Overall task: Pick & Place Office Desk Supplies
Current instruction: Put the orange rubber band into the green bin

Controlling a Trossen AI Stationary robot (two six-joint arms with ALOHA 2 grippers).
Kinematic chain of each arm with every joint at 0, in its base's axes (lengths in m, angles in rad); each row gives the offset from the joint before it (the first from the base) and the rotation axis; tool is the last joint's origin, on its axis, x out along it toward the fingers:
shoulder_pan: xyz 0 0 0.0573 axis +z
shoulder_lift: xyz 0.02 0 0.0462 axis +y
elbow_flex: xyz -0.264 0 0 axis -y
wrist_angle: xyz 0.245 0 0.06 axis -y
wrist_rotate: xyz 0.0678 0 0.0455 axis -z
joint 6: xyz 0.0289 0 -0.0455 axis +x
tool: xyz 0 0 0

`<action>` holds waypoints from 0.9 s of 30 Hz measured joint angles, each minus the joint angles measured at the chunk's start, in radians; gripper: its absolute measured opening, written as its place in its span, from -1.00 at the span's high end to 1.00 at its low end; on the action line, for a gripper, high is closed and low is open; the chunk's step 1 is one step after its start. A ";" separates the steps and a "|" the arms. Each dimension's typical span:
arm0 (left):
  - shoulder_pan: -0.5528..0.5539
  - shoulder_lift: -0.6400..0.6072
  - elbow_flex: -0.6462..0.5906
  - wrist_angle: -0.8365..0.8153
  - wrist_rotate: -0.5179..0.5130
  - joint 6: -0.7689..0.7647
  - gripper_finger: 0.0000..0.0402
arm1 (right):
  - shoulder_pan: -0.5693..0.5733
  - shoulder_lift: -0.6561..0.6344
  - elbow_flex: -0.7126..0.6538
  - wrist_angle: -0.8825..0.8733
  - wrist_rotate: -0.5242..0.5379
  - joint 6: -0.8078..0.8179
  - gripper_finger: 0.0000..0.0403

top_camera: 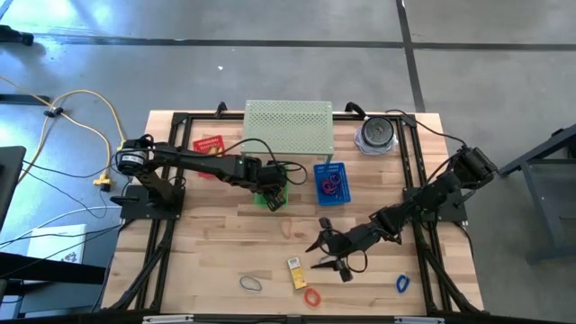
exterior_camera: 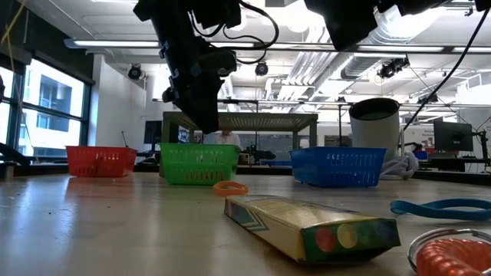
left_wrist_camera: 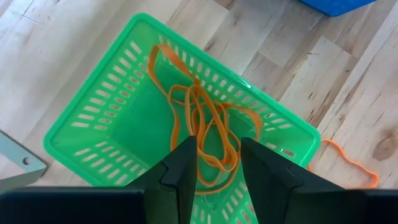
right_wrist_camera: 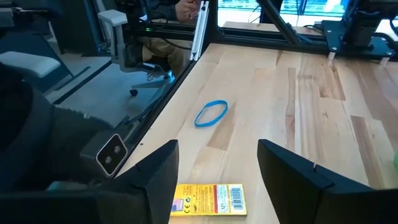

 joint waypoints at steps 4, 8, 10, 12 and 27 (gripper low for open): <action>0.000 0.000 0.000 0.000 0.000 0.000 0.41 | 0.000 0.000 0.000 -0.001 -0.008 0.000 -0.03; 0.000 0.000 0.000 0.000 0.000 0.000 0.41 | 0.001 0.000 0.000 -0.002 -0.007 0.000 -0.03; 0.000 0.000 0.000 0.006 0.000 0.000 0.41 | 0.004 0.000 0.000 -0.014 -0.008 0.000 -0.03; 0.000 0.002 0.000 0.058 -0.017 0.001 0.41 | 0.005 0.000 0.000 -0.030 -0.008 0.000 -0.03; -0.237 0.010 0.001 0.298 0.405 0.188 0.43 | 0.024 0.000 0.000 -0.087 -0.005 0.030 -0.03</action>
